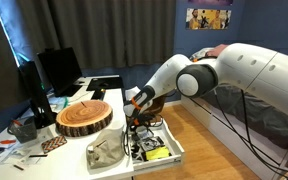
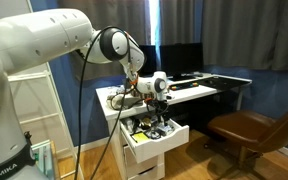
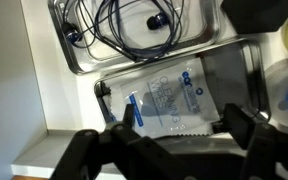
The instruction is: Take a card out of the drawer
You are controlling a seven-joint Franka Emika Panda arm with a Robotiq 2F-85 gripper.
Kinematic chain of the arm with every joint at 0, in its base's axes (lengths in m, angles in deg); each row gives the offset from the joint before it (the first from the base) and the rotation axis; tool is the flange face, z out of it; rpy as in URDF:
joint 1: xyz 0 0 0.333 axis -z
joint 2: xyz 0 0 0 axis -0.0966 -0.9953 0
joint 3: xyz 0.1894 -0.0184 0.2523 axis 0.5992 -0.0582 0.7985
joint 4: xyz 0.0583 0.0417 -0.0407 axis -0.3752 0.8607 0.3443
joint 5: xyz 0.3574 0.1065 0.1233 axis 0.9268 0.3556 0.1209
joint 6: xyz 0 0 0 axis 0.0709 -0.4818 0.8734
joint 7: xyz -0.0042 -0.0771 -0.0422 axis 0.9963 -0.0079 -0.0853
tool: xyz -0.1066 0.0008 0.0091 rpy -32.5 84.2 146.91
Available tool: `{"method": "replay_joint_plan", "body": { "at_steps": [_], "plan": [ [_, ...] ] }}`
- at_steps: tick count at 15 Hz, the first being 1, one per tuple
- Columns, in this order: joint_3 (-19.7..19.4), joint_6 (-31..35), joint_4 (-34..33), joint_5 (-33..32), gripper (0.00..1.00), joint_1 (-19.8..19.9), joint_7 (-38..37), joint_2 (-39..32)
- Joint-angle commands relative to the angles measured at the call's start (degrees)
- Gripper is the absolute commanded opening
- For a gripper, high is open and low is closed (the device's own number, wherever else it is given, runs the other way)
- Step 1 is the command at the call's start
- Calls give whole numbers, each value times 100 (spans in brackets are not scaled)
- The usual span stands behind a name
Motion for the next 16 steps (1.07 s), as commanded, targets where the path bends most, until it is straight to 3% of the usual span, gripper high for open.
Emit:
{"method": "replay_joint_plan", "body": {
  "at_steps": [1,3,5,7,8,10,11,12,13,14,16],
  "plan": [
    [51,-128,-308,138,90,20,196,-219],
    [11,-128,-340,115,84,0,164,-262],
    [-13,-115,-367,100,73,-12,151,-296],
    [-26,-104,-381,91,68,-18,146,-309],
    [-30,-97,-375,91,61,-18,141,-303],
    [-29,-97,-372,91,60,-19,142,-295],
    [-30,-100,-372,89,54,-22,142,-289],
    [-31,-96,-372,87,56,-24,141,-284],
    [-34,-91,-369,85,48,-27,136,-276],
    [-37,-91,-367,83,48,-30,133,-264],
    [-37,-82,-367,81,30,-31,136,-248]
  ]
}}
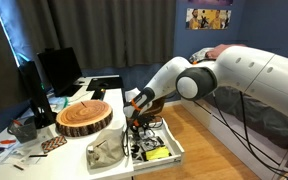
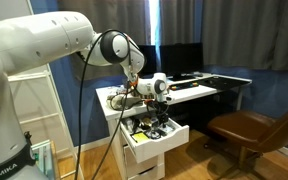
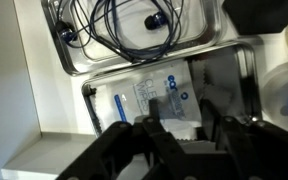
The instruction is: Take a card out of the drawer
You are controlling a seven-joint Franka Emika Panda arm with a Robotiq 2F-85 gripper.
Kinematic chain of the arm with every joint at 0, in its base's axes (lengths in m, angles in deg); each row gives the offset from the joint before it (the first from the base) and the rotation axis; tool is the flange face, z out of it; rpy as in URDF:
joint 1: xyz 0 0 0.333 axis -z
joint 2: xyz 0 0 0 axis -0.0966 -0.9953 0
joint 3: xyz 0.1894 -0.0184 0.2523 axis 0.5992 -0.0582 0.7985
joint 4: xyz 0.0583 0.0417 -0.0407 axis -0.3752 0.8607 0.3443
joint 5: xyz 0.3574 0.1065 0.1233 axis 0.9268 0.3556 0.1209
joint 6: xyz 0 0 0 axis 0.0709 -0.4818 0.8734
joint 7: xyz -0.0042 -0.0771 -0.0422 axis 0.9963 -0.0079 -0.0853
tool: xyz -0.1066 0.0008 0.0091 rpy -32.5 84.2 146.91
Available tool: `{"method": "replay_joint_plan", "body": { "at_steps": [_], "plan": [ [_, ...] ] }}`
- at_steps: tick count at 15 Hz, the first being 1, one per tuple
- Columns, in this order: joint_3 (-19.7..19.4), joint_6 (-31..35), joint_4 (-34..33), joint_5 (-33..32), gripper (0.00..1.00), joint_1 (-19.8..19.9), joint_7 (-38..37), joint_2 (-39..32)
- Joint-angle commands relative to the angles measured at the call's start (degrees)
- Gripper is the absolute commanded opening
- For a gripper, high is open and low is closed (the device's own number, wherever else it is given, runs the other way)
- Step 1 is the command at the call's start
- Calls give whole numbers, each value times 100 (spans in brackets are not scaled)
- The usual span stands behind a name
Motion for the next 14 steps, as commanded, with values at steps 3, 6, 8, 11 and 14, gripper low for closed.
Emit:
{"method": "replay_joint_plan", "body": {
  "at_steps": [3,6,8,11,14],
  "plan": [
    [-46,-68,-232,78,6,-35,91,-93],
    [-42,-79,-248,76,4,-34,104,-99],
    [-44,-96,-245,68,6,-43,116,-85],
    [-77,-110,-142,41,7,-97,79,55],
    [-51,-70,113,-74,6,-130,-11,352]
  ]
}}
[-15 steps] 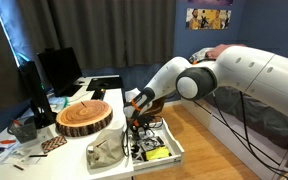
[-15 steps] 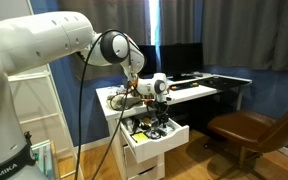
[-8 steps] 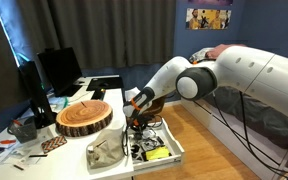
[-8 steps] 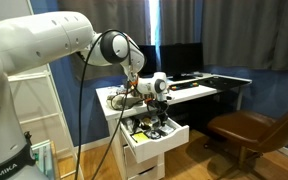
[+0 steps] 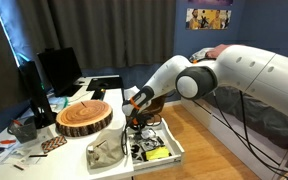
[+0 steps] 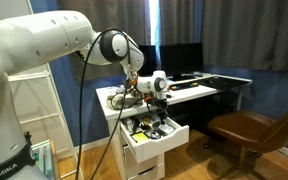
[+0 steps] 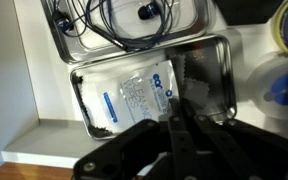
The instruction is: Take a card out of the drawer
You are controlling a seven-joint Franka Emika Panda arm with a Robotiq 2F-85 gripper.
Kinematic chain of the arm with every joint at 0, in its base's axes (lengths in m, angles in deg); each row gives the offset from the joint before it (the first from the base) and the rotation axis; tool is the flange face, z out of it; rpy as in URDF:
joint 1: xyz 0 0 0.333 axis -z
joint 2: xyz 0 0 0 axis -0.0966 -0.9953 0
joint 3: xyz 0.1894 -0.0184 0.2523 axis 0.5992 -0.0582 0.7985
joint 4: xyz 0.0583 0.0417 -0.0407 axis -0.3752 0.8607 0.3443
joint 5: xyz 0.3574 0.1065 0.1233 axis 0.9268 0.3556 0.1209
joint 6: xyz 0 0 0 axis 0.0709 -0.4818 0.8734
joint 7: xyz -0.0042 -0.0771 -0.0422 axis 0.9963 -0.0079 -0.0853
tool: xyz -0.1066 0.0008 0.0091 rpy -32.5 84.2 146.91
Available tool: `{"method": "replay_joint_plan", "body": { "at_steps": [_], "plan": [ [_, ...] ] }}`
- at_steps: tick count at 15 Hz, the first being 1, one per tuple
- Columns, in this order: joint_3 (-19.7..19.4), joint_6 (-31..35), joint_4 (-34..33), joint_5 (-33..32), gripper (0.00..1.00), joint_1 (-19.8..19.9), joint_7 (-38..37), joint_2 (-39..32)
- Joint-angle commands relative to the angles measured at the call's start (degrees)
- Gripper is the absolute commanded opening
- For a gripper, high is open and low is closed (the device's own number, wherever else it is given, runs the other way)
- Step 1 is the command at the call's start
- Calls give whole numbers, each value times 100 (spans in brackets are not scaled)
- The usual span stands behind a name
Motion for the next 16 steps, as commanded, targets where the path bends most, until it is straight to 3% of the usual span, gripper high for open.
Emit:
{"method": "replay_joint_plan", "body": {
  "at_steps": [1,8,13,16],
  "plan": [
    [-45,-60,230,-63,5,-103,-41,350],
    [124,-98,535,43,5,-84,96,723],
    [233,124,1321,29,4,-162,29,1465],
    [60,329,1856,-26,3,-379,-205,2004]
  ]
}}
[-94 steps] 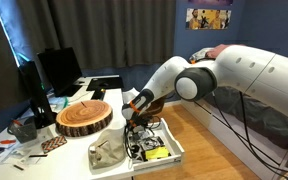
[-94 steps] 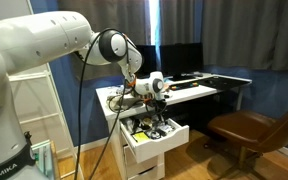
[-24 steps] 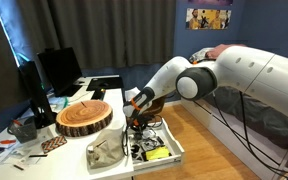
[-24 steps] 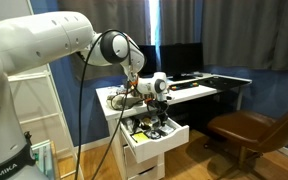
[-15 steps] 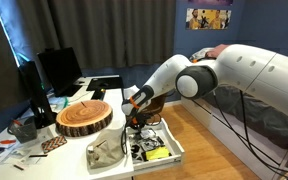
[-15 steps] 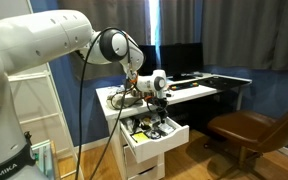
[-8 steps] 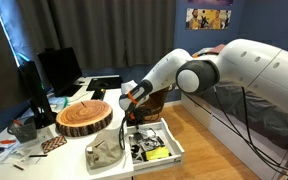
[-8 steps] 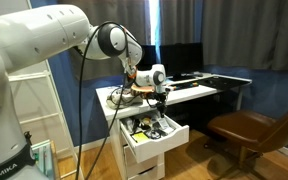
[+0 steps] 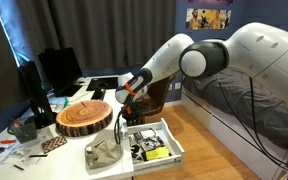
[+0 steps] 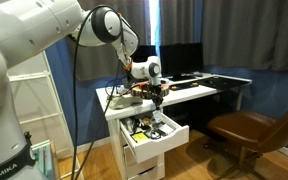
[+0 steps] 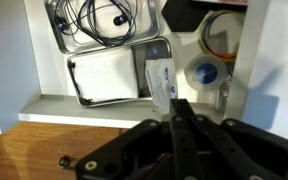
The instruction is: Take a card out of the drawer
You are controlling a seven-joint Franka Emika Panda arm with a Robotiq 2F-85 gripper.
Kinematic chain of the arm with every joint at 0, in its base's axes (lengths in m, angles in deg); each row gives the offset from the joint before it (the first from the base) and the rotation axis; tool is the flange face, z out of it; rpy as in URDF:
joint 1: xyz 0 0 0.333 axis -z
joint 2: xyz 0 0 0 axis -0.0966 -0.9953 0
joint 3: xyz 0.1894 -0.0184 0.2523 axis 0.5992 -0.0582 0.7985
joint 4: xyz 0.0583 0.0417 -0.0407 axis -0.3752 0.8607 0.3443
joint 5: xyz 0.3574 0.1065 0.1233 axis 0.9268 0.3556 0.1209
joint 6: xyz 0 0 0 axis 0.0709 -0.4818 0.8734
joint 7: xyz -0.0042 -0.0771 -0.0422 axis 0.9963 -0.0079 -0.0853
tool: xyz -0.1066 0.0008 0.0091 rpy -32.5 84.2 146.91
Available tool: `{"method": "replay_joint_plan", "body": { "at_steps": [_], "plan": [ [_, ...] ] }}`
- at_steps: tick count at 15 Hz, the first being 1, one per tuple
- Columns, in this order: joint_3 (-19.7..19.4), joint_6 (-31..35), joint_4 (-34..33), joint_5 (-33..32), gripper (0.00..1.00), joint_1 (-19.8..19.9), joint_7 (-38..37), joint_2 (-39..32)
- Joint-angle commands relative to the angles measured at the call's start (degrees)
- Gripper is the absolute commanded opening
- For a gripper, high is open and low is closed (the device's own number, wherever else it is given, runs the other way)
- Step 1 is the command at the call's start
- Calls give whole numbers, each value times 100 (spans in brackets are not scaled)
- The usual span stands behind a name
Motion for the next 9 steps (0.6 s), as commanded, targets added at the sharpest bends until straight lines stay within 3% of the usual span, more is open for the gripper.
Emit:
{"method": "replay_joint_plan", "body": {
  "at_steps": [1,6,9],
  "plan": [
    [-174,389,1074,-74,2,-255,-267,925],
    [-318,652,1569,-405,2,-602,-491,1609],
    [-455,791,1549,-966,1,-881,-611,1801]
  ]
}}
